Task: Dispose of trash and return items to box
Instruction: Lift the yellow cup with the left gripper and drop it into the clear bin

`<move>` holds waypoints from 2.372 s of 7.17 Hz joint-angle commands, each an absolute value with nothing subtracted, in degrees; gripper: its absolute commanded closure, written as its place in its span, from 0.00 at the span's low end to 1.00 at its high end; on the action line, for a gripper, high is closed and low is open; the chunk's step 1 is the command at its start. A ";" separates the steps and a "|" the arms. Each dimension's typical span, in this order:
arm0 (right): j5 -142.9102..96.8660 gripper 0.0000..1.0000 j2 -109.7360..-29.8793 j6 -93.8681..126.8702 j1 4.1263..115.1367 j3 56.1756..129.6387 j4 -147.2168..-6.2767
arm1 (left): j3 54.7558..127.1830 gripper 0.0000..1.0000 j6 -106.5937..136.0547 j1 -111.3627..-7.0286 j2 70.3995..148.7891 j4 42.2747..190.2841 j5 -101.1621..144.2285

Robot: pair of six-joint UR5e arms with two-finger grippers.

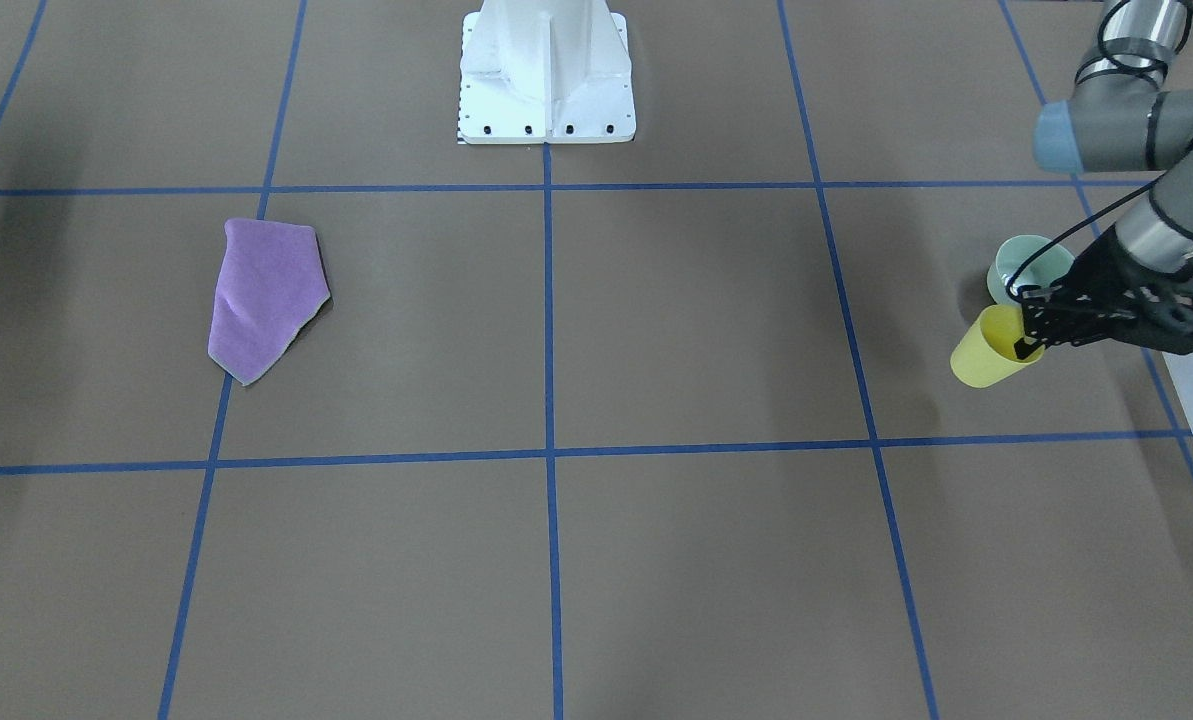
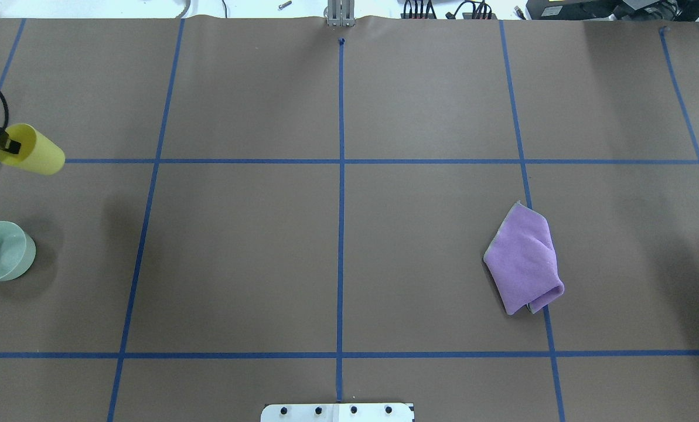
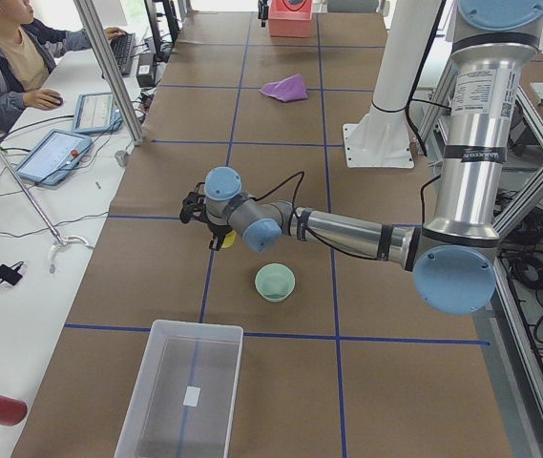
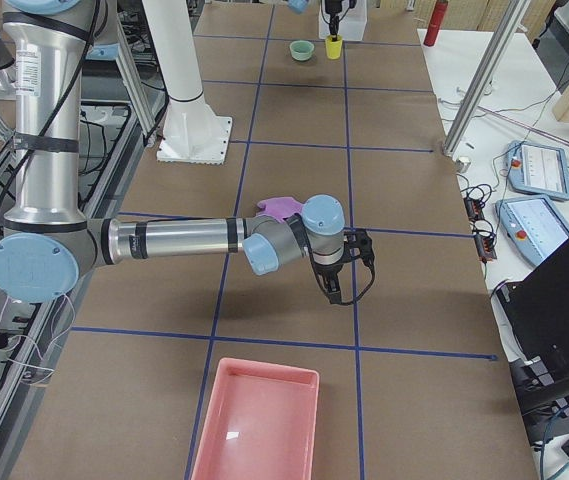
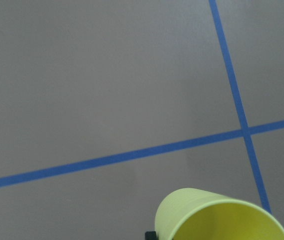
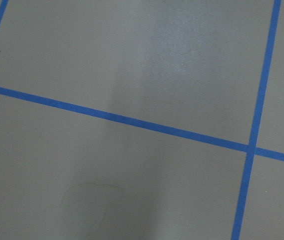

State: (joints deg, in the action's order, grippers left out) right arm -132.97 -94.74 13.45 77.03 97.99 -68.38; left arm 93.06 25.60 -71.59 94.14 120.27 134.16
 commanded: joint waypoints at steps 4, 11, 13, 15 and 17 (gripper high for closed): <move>-132.36 0.00 -92.73 18.19 73.30 98.09 -67.76 | 72.84 1.00 -17.80 -91.92 100.96 105.12 134.82; -132.63 0.00 -92.72 18.19 71.63 98.17 -67.76 | 52.92 1.00 -9.14 -88.95 103.80 121.99 135.44; -132.63 0.00 -92.72 18.28 71.46 98.09 -67.85 | 51.95 1.00 -8.00 -87.99 103.80 122.08 136.76; -132.63 0.00 -92.81 18.28 71.11 98.09 -67.85 | 51.25 0.90 -8.00 -87.19 103.80 122.86 136.76; -132.71 0.00 -92.72 18.28 70.58 98.09 -67.85 | 50.45 0.33 -7.91 -87.01 103.89 125.07 136.67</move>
